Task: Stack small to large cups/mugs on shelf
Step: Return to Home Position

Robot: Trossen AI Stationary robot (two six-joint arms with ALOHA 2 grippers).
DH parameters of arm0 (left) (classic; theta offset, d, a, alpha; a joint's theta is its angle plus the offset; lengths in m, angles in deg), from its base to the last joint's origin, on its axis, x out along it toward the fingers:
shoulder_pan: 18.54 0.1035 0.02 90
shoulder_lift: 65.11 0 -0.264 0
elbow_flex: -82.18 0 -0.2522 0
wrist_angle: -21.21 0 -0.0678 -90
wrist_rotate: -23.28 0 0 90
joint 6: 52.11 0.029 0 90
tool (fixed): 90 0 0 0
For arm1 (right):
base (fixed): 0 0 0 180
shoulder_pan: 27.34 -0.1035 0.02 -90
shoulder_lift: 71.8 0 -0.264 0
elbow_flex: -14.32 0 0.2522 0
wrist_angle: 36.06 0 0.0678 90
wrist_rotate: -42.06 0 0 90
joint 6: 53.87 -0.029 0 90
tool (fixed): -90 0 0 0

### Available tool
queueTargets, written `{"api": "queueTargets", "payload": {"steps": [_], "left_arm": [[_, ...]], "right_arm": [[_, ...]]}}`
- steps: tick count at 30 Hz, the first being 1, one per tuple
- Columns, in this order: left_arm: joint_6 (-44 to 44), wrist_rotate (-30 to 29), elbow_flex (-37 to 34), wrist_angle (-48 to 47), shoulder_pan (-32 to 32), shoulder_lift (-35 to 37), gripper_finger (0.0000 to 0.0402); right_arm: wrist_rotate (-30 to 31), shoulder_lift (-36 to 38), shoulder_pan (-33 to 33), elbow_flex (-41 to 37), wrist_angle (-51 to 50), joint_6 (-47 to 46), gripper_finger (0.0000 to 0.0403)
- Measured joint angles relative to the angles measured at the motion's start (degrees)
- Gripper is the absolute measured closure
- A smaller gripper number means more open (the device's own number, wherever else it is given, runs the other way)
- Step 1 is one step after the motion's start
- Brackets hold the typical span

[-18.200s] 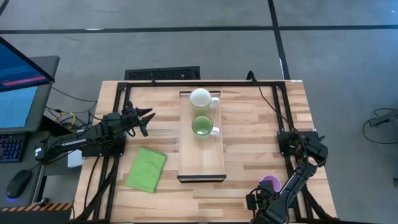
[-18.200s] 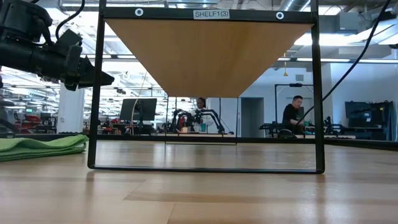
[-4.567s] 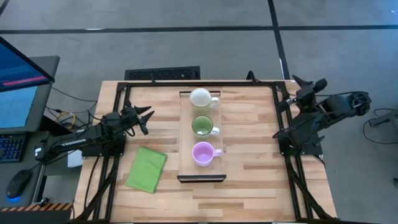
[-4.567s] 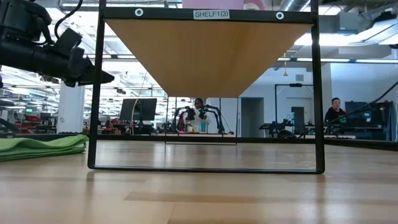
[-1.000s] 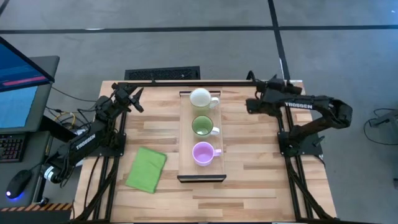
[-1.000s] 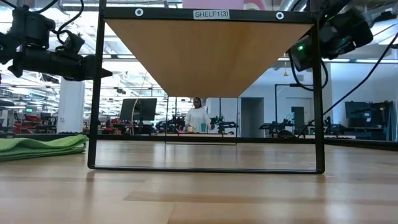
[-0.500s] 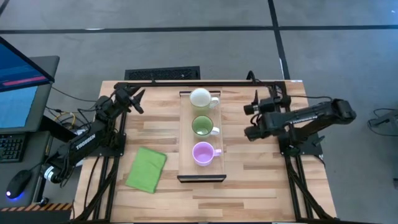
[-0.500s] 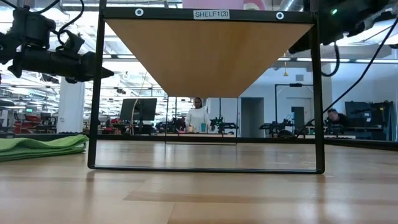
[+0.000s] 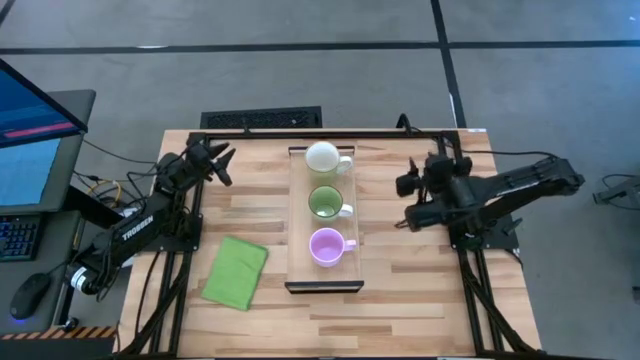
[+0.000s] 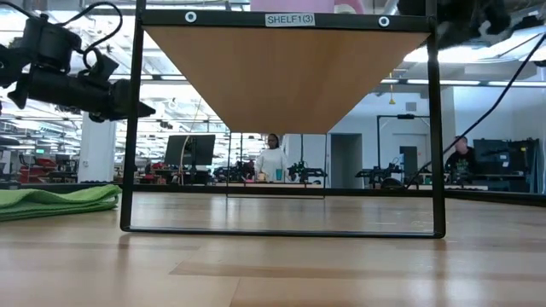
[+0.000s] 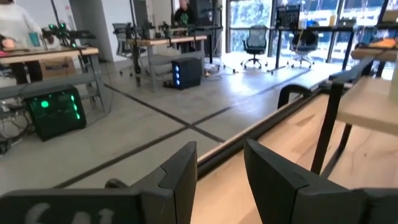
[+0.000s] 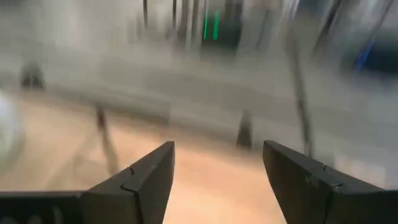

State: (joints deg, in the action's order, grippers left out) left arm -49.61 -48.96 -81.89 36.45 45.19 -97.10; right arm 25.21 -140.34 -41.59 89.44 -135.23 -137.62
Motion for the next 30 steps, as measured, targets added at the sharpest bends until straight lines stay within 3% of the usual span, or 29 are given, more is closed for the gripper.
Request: {"api": "queueTargets", "payload": {"steps": [4,7,9,13,17,21,27,30], "left_arm": [[1.3,0.0,0.0,-1.8,0.0,0.0,0.0276],[1.5,0.1,0.0,-2.0,0.0,0.0,0.0276],[1.5,0.3,0.0,-2.6,0.0,0.1,0.0276],[1.9,0.5,0.0,-3.2,0.0,0.1,0.0276],[1.9,1.5,0.0,-3.1,0.0,0.1,0.0276],[1.9,1.5,0.0,-4.0,0.0,0.1,0.0276],[1.9,1.5,0.0,-4.7,0.0,0.0,0.0276],[1.4,1.5,0.0,-5.1,0.0,0.0,0.0276]], "right_arm": [[-24.2,0.8,2.0,3.6,4.7,3.5,0.0135],[-32.7,1.3,2.2,4.2,15.2,14.5,0.0135],[-37.3,2.0,1.9,4.1,23.8,28.9,0.0135],[-39.4,2.6,-0.8,4.1,43.4,57.8,0.0135],[-33.9,3.8,-2.5,3.9,52.7,82.3,0.0135],[-26.9,6.9,0.4,3.5,54.4,85.3,0.0135],[-43.0,17.3,11.3,-6.0,64.2,91.7,0.0135],[-46.8,23.4,15.7,-12.2,70.6,95.6,0.0135]]}}
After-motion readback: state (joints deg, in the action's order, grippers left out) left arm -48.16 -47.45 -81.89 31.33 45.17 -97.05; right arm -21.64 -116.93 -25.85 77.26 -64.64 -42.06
